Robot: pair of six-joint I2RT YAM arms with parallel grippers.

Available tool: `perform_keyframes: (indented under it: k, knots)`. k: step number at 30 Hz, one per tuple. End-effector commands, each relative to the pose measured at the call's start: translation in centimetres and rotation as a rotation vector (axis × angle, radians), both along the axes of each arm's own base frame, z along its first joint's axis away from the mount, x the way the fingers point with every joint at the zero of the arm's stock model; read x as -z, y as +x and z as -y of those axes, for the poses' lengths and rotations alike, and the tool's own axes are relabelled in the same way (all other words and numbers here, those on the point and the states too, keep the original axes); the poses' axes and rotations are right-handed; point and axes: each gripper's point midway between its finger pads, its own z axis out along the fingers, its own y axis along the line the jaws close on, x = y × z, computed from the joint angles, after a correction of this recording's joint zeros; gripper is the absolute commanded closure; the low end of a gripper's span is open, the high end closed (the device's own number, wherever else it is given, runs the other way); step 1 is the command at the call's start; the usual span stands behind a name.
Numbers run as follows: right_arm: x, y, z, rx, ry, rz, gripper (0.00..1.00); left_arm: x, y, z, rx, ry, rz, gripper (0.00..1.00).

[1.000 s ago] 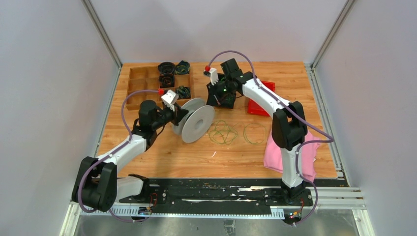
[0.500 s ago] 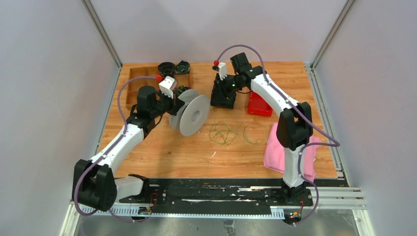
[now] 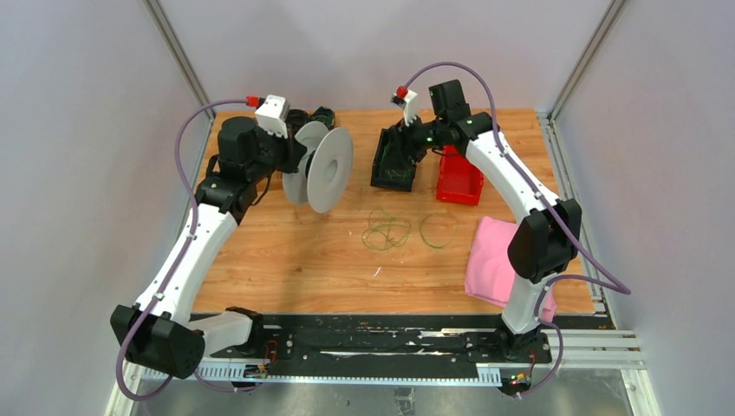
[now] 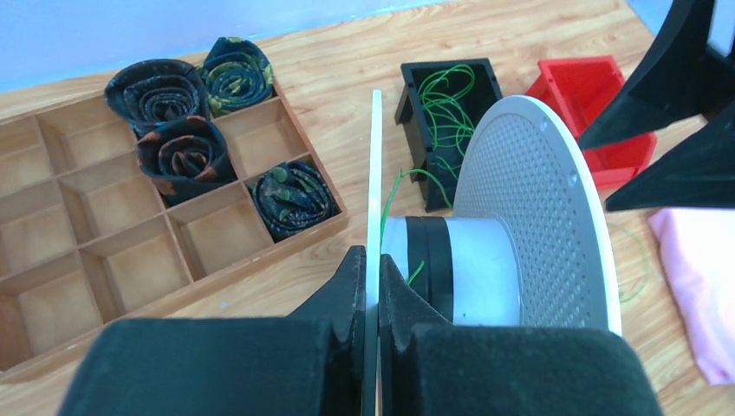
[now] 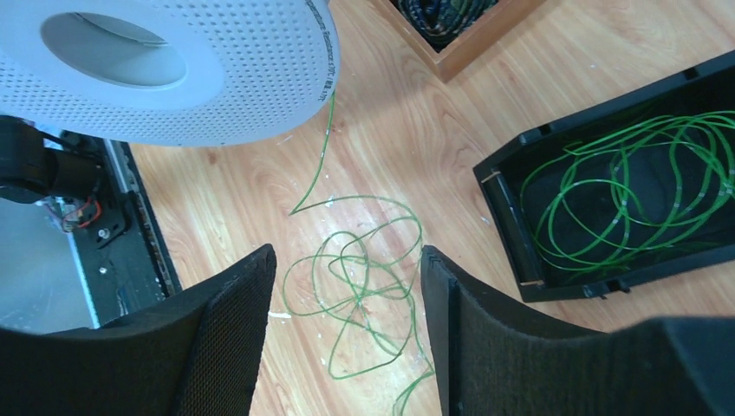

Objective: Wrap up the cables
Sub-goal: Wrap the cable around the cable reel.

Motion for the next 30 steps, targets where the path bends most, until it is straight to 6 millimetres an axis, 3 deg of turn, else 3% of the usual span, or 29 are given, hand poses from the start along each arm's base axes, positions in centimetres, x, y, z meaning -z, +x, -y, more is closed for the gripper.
perform_keyframes:
  k: [1, 11, 18, 24, 30]
  knots:
    - [-0.3, -0.3, -1.3, -0.009, 0.105, -0.052, 0.37, -4.1, -0.7, 0.1, -0.047, -0.119, 0.031, 1.0]
    - [2.1, -2.1, -3.6, -0.058, 0.179, -0.095, 0.36, -5.5, -1.0, 1.2, -0.029, -0.225, 0.013, 1.0]
    - [5.1, -2.7, -5.7, -0.027, 0.264, -0.095, 0.38, -5.8, -1.1, 1.6, -0.019, -0.253, 0.005, 1.0]
    - [6.0, -3.8, -7.4, -0.057, 0.393, -0.158, 0.39, -5.5, -0.9, 1.8, -0.028, -0.27, -0.017, 1.0]
    - [7.8, -4.4, -8.4, -0.048, 0.4, -0.196, 0.39, -5.5, -0.6, 2.1, -0.03, -0.305, -0.035, 1.0]
